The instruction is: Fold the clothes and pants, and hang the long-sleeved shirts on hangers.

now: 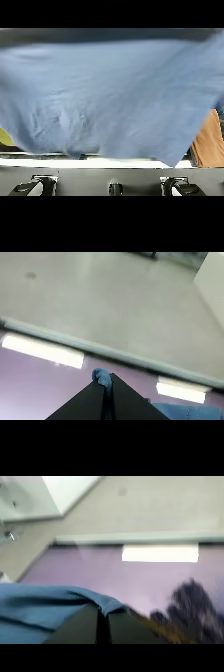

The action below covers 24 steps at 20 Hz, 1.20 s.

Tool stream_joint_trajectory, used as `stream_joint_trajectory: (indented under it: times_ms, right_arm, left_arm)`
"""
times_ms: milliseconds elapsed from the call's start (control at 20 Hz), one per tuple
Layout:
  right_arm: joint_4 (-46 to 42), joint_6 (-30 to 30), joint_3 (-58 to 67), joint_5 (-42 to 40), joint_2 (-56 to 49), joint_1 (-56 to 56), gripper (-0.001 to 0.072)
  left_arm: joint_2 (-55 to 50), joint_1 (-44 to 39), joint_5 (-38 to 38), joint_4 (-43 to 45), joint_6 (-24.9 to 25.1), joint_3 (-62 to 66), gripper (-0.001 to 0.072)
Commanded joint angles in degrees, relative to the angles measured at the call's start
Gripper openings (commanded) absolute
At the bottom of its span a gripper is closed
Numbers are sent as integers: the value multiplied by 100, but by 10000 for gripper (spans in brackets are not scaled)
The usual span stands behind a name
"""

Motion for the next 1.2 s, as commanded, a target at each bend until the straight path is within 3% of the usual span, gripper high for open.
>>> stream_joint_trajectory:
  times_ms: [0,200,400,700,750,800,900,950,1000,1150]
  right_arm:
    - [-153,144,-225,468,-1250,-4,31]
    - [-240,142,-426,175,-3193,68,31]
    - [-146,417,-424,-509,-4937,179,31]
    - [435,527,-424,-909,-5993,179,37]
    - [509,527,-424,-870,-6013,179,57]
    - [577,527,-424,-804,-6002,179,142]
    - [726,313,-422,-511,-5855,111,328]
    - [761,96,-422,-297,-5713,20,408]
    - [752,-192,-422,-35,-5539,-120,426]
    - [273,-1270,-492,1419,-4994,-715,416]
  left_arm:
    - [-855,-2,-26,55,162,-538,14]
    - [-2763,-4,275,33,393,-938,15]
    - [-4629,-74,789,-597,841,-933,15]
    - [-5678,-151,763,-1217,835,-933,26]
    - [-5659,-144,715,-1217,835,-931,87]
    - [-5604,-120,634,-1215,835,-920,169]
    - [-5416,46,227,-1213,822,-752,442]
    - [-5287,186,-37,-1213,844,-645,486]
    - [-5080,365,-319,-1211,938,-625,485]
    - [-4461,966,-1504,-1145,1685,-815,474]
